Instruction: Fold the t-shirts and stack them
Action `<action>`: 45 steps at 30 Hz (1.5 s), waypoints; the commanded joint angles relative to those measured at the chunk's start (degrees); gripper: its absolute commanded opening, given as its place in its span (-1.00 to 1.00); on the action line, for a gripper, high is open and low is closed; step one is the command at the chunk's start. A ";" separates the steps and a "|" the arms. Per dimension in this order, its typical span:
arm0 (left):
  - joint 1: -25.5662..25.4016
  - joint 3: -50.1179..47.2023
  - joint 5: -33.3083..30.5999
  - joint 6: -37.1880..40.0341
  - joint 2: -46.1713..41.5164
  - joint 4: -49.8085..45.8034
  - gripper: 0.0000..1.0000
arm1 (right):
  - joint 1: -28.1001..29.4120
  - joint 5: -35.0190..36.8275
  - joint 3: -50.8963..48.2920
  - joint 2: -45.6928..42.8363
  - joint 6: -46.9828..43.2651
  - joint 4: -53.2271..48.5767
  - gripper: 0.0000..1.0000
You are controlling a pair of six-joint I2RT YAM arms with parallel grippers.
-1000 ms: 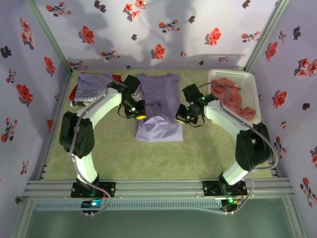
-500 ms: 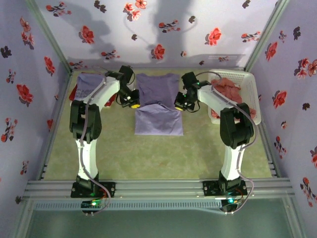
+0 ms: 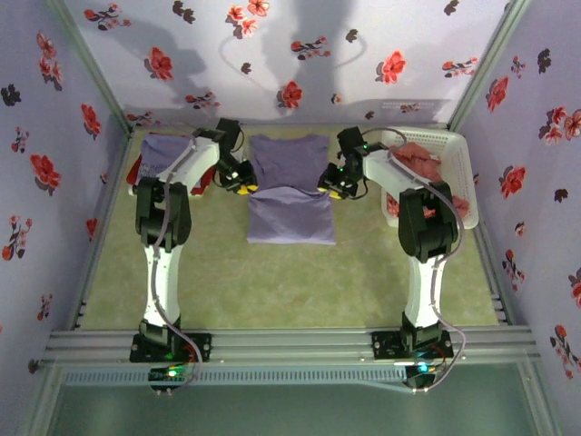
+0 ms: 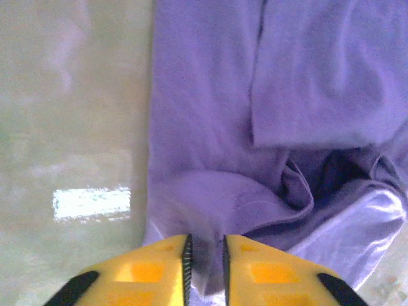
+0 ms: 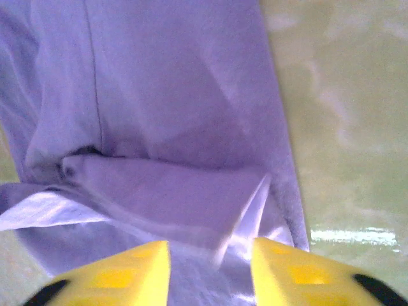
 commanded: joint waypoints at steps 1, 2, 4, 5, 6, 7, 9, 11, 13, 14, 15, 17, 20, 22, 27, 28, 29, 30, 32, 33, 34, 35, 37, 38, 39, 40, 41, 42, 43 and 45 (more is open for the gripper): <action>0.67 1.85 0.95 1.13 -2.45 3.55 -0.28 | -1.60 -1.11 4.01 -1.57 -1.75 -1.91 0.10; 0.74 1.79 0.50 0.45 -3.90 5.43 -0.14 | -1.62 -0.11 4.39 -2.71 -2.18 -2.93 0.18; 0.88 1.68 0.49 -0.75 -6.21 6.44 -0.10 | -1.58 0.76 3.92 -4.91 -2.62 -4.06 0.23; 0.86 1.61 0.64 -1.23 -7.33 6.50 -0.10 | -1.37 0.55 2.86 -6.14 -2.44 -3.92 0.23; 0.78 1.06 0.89 -1.65 -8.37 6.78 -0.10 | -1.08 0.25 1.67 -7.27 -2.26 -3.45 0.23; 0.83 0.39 1.13 -2.03 -9.11 7.04 -0.10 | -0.60 0.08 0.27 -8.02 -1.86 -2.76 0.22; 0.65 -2.22 1.85 -2.86 -10.65 8.25 -0.13 | 0.51 -0.49 -2.72 -9.23 -0.89 -0.87 0.20; 0.35 -5.18 2.10 -3.22 -11.70 9.27 -0.19 | 1.80 -0.76 -4.96 -9.39 -0.13 1.47 0.17; 0.02 -8.23 2.46 -3.51 -12.61 10.67 -0.34 | 2.97 -1.52 -5.58 -8.38 0.17 3.06 0.14; -0.17 -9.69 2.61 -3.60 -12.98 11.38 -0.44 | 3.43 -1.98 -5.28 -7.55 0.20 3.58 0.11; -0.27 -10.98 3.19 -3.60 -13.16 12.20 -0.72 | 3.73 -2.90 -4.90 -6.67 0.25 4.69 0.08; -0.42 -12.03 4.73 -3.44 -12.84 12.64 -1.00 | 4.02 -4.27 -4.55 -5.08 1.02 7.30 -0.03; -0.62 -10.56 5.61 -2.15 -9.97 9.93 -1.00 | 3.87 -5.11 -2.28 -1.65 1.62 8.76 -0.42; -0.71 -9.11 5.71 -1.26 -7.37 8.31 -1.00 | 3.66 -5.17 0.05 1.27 1.87 7.94 -0.61; -0.65 -2.58 6.04 2.24 2.10 5.72 -1.00 | 2.57 -3.87 5.35 8.16 2.83 7.47 -0.68; -0.67 -0.32 6.00 2.95 4.11 4.82 -1.00 | 2.30 -3.11 6.69 9.33 3.00 6.64 -0.68; -0.66 2.71 5.97 3.54 6.43 4.23 -1.00 | 2.04 -2.32 8.25 10.57 3.06 5.85 -0.68; -0.63 6.17 5.84 3.91 8.69 2.47 -1.00 | 1.75 -1.33 9.58 11.51 3.01 5.10 -0.68; -0.55 13.17 5.39 3.89 12.86 0.51 -1.00 | 1.14 1.06 11.98 12.85 2.64 3.22 -0.67; -0.48 16.35 5.28 3.59 14.81 -0.36 -1.00 | 0.75 1.43 13.21 13.62 2.49 2.19 -0.67; -0.34 20.06 4.98 3.21 16.92 -1.59 -1.00 | 0.27 1.52 14.85 14.47 2.29 0.53 -0.66; -0.23 23.30 4.54 2.85 18.70 -2.69 -1.00 | -0.24 1.42 16.53 15.01 1.93 -1.31 -0.65; 0.09 27.07 3.74 2.23 20.26 -4.18 -0.99 | -0.65 1.62 18.47 14.46 0.33 -4.07 -0.61; 0.12 27.62 3.53 2.03 19.83 -4.20 -0.95 | -0.66 2.00 19.12 13.62 -0.84 -5.22 -0.56; 0.08 27.34 3.35 1.86 18.90 -3.74 -0.91 | -0.65 2.24 19.29 12.69 -1.65 -6.18 -0.50; 0.11 25.98 3.29 1.55 17.04 -2.72 -0.85 | -0.66 2.19 19.15 11.45 -2.35 -6.96 -0.44; 0.01 24.17 3.36 1.10 14.75 -1.44 -0.79 | -0.59 1.70 18.48 10.07 -2.77 -7.50 -0.40; -0.16 22.20 3.37 0.91 12.42 -0.31 -0.72 | -0.53 1.41 17.49 8.87 -2.96 -7.63 -0.38; -0.34 19.46 3.26 0.75 9.55 0.96 -0.64 | -0.36 1.21 15.78 7.00 -2.89 -7.47 -0.35; -0.69 13.51 2.41 0.69 3.85 3.09 -0.53 | 0.27 0.73 11.45 3.52 -2.55 -6.22 -0.31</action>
